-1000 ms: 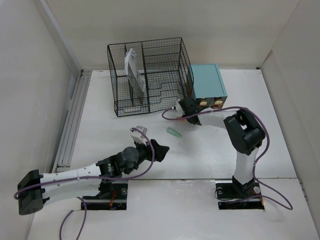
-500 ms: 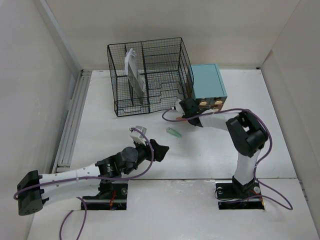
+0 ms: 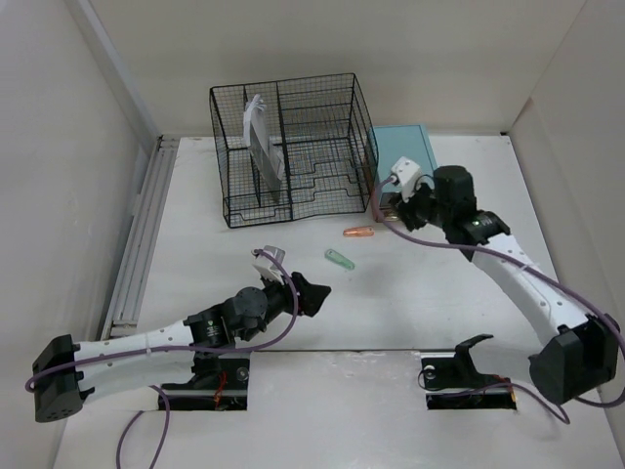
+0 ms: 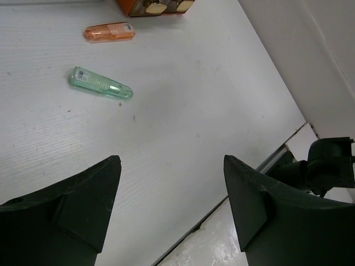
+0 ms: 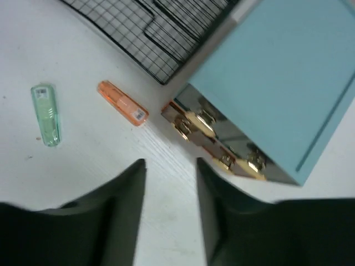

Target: Organize the desk

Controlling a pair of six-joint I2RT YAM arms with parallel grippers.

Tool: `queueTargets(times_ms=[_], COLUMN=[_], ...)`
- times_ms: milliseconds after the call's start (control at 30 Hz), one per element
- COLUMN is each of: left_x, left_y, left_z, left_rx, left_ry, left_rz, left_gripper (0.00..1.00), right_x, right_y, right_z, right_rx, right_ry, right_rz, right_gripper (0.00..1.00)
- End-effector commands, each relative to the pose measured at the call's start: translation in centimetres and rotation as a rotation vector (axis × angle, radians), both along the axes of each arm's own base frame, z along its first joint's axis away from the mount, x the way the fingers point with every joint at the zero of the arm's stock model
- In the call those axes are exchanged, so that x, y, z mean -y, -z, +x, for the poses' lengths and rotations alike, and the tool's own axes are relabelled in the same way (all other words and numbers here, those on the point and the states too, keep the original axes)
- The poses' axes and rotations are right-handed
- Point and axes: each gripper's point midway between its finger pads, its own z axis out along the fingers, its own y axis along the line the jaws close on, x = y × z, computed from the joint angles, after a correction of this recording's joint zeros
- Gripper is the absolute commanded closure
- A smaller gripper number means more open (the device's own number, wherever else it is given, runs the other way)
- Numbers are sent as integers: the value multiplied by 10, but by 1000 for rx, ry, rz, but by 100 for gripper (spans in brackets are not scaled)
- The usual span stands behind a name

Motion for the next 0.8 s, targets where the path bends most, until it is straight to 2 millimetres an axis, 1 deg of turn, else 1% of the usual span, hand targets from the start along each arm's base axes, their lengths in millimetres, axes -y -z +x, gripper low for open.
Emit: queueTargets(times_ms=[0, 33, 67, 100, 133, 167, 200, 233, 267, 300, 333, 367, 400, 433, 467, 500, 533, 567, 600, 633, 667, 700, 733, 767], left_x=[5, 5, 5, 6, 6, 7, 7, 7, 7, 7, 8, 9, 9, 10, 12, 12, 13, 14, 14, 14, 15, 15, 14, 14], left_y=[-8, -8, -11, -11, -11, -8, -8, -10, -10, -10, -9, -12, -9, -8, -13, -10, -14, -11, -8, -12, -9, -9, -10, -10], left_z=[-2, -2, -2, -4, -4, -3, -3, -3, -3, -3, -2, -2, -2, -1, -1, -1, 0, 0, 0, 2, 2, 2, 3, 3], left_rx=[18, 18, 22, 21, 21, 23, 23, 27, 33, 33, 33, 37, 33, 33, 37, 32, 36, 31, 27, 32, 28, 22, 23, 23], left_ry=[25, 25, 25, 34, 34, 36, 36, 36, 37, 37, 37, 37, 37, 37, 37, 37, 37, 37, 37, 28, 28, 27, 18, 17], left_rz=[-44, -44, -54, -55, -55, -40, -40, -48, -42, -42, -40, -50, -42, -40, -50, -39, -47, -36, -28, -35, -26, -32, -31, -31], left_gripper=[29, 29, 29, 29, 30, 30, 31, 32, 32, 34, 37, 39, 40, 40, 40, 40, 40, 40, 40, 40, 40, 40, 40, 40], right_x=[14, 35, 43, 52, 55, 71, 89, 96, 110, 116, 120, 119, 123, 123, 122, 121, 120, 120, 117, 117, 117, 116, 118, 121], right_y=[16, 16, 15, 29, 29, 42, 40, 57, 59, 65, 78, 82, 87, 92, 101, 106, 107, 106, 114, 116, 119, 127, 125, 127], right_z=[-9, -3, 4, 7, 7, 8, 14, 14, 13, 15, 15, 17, 20, 21, 22, 23, 27, 31, 32, 38, 40, 42, 50, 55], right_rx=[-188, -215, -243, -297, -341, -439, -423, -499, -532, -546, -593, -610, -612, -626, -667, -686, -694, -708, -754, -755, -780, -806, -788, -763], right_ry=[103, 159, 225, 270, 254, 292, 350, 378, 386, 395, 417, 416, 427, 436, 444, 443, 436, 432, 425, 419, 442, 447, 450, 448], right_rz=[254, 338, 441, 494, 568, 681, 714, 769, 839, 867, 893, 905, 909, 918, 941, 954, 966, 988, 1016, 1030, 1059, 1080, 1104, 1096], right_gripper=[59, 73, 86, 100, 100, 100, 100, 99, 92, 85, 78, 74, 70, 62, 60, 58, 58, 54, 54, 52, 52, 49, 48, 48])
